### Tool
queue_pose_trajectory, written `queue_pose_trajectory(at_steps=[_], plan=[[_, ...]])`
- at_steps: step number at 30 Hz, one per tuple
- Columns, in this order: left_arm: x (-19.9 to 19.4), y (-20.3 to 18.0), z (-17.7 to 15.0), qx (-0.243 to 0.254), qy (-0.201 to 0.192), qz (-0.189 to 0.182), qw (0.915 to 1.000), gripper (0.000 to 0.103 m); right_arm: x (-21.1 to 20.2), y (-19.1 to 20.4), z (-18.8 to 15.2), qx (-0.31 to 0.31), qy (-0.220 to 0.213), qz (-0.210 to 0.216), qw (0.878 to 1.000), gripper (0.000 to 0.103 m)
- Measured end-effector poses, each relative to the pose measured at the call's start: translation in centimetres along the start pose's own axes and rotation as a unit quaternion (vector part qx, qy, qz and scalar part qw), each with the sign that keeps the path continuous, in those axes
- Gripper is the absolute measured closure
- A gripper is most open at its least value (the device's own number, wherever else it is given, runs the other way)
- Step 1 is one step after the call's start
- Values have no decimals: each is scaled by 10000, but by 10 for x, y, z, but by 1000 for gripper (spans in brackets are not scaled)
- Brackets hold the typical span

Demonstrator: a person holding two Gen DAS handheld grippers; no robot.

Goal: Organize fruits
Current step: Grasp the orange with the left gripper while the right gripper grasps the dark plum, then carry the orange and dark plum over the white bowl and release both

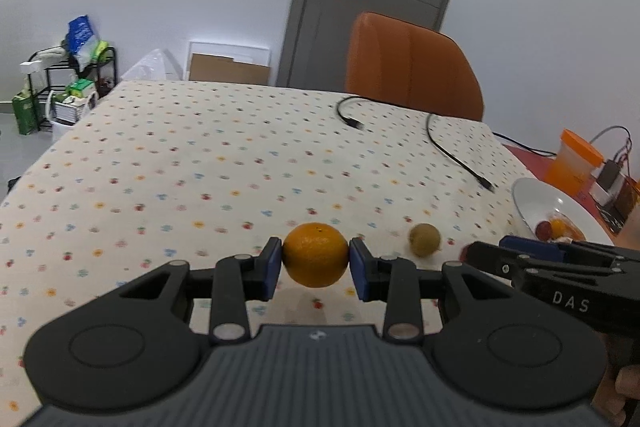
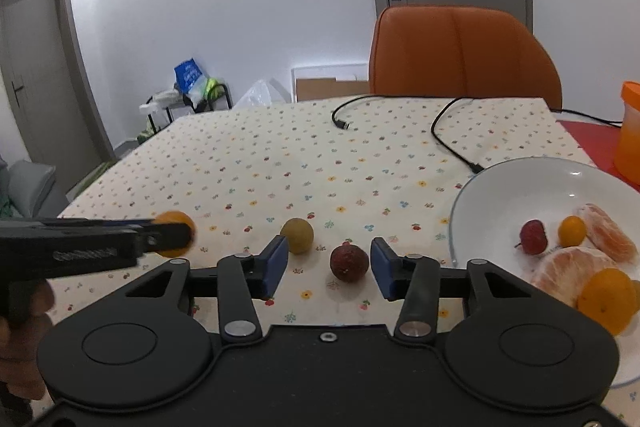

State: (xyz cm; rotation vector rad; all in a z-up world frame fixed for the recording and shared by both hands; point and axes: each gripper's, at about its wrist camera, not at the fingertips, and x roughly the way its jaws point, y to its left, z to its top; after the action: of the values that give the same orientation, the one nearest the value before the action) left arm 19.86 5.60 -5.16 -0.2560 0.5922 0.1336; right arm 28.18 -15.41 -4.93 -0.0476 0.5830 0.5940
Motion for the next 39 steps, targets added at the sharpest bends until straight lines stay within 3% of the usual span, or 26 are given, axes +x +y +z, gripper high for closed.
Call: queue_pose_trajectory(at_steps=[7,11,13,15,27,39], plan=[[-8,12,1,-140,-91,300,9994,68,15,8,2,-254,145,-190,9994,59],[-17,12,-1,-184,-168,407,9989,68,21,10,1,-415,281,-283,9983,65],[-19,11,-3,-205,-170,445,9987,68,22,12,0,-567,247,-323,9976,71],[-19,9,-5,-200,-165,451,9986,68,22,13,-1,-606,274,-252,9975,84],[-23,4,-10,-171,-171,458,9987,68,25,17,-4,-898,346,-380,9946,80],[-25,-14,-9,-30,-207,273,9994,68,-4,11,3,-843,-26,-214,9962,81]])
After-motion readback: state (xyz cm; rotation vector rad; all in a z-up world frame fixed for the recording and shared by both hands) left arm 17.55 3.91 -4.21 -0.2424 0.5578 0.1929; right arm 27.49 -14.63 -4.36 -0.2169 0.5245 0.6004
